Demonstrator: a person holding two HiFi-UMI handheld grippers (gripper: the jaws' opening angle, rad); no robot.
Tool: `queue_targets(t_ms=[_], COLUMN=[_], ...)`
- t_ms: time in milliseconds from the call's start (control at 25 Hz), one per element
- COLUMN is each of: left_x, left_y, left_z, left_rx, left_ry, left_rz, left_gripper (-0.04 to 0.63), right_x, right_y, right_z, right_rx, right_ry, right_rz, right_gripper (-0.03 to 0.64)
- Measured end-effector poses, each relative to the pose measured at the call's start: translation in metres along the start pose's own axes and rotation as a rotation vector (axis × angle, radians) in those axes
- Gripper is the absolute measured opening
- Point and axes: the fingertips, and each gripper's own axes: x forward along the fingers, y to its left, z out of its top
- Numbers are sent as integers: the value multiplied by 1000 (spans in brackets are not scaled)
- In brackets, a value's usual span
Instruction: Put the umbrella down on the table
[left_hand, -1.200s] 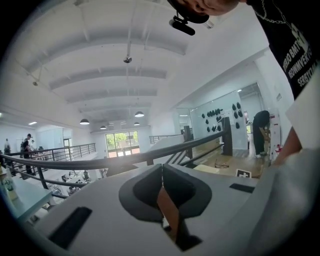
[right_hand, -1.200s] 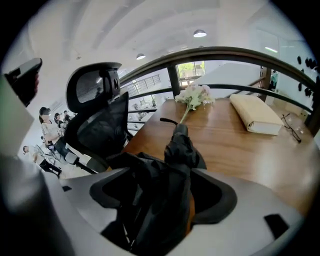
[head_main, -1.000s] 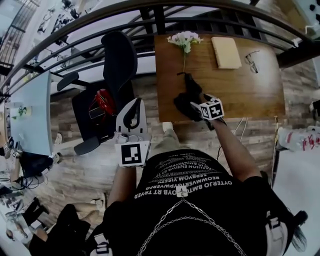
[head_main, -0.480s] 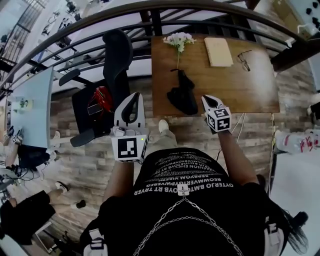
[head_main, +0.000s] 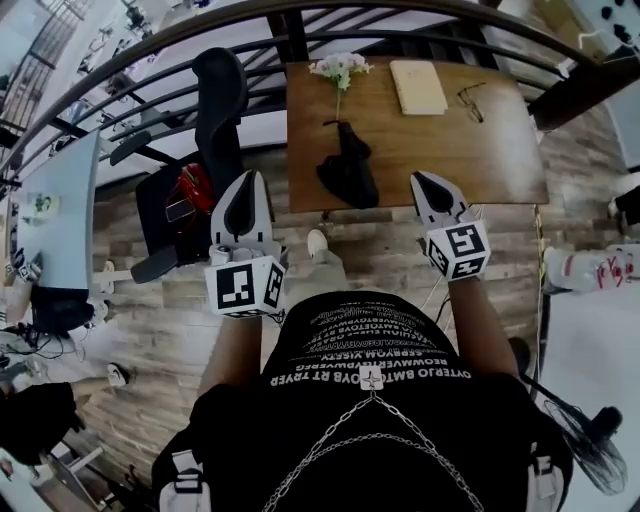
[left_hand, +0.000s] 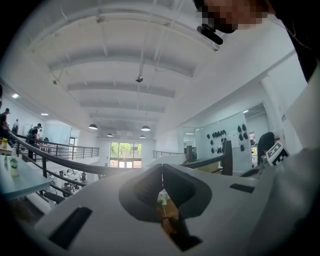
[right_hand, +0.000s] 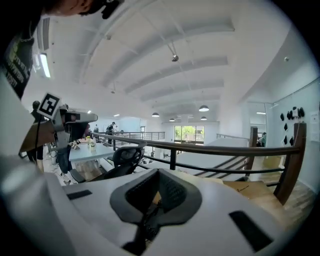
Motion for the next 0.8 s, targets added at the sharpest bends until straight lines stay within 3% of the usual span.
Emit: queue_targets(t_ms=[360, 800], left_x=[-31, -36], left_y=[-40, -56], left_z=[5, 20], left_rx=[28, 74], left_ry=[11, 13], left_rz=[-56, -103], left_gripper=[30, 29], right_x=[-77, -91], right_y=[3, 9], right_z=[44, 51], right_rx=[0, 10], right_ry=[-114, -130], right_rz=[-39, -47], right_gripper=[15, 15])
